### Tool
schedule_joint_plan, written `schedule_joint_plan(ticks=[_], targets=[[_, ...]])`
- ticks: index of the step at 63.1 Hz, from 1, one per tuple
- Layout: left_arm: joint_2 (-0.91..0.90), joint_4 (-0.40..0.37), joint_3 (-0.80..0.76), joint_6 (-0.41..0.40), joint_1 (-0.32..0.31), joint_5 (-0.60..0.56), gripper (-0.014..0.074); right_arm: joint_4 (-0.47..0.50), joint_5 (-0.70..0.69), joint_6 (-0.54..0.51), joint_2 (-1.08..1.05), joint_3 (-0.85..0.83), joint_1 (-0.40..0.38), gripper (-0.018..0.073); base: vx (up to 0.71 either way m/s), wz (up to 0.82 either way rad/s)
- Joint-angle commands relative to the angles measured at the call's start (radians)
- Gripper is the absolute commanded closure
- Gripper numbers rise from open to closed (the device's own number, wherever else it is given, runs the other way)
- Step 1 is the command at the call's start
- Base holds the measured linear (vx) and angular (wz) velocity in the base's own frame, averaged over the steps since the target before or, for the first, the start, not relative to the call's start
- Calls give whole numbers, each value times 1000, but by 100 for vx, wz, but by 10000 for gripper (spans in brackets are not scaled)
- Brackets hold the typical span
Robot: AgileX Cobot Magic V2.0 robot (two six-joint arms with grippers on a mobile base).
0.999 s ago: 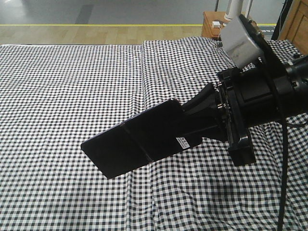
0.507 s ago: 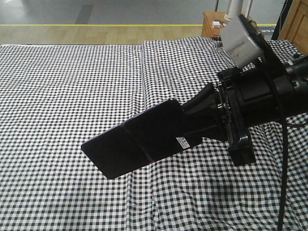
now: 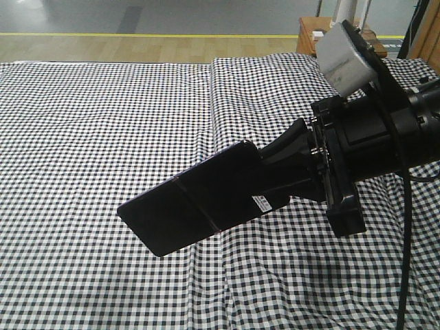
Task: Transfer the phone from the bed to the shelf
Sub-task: 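Hold the phone in the right gripper while the base turns away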
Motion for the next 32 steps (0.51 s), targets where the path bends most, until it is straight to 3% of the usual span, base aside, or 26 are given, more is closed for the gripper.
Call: schedule_joint_plan(ticks=[1, 32], targets=[[-13, -9, -21, -6, -4, -72, 595, 95, 55, -2, -28, -24, 0, 562, -3, 13], [-13, -9, -21, -6, -4, -72, 595, 95, 55, -2, -28, -24, 0, 562, -5, 21]])
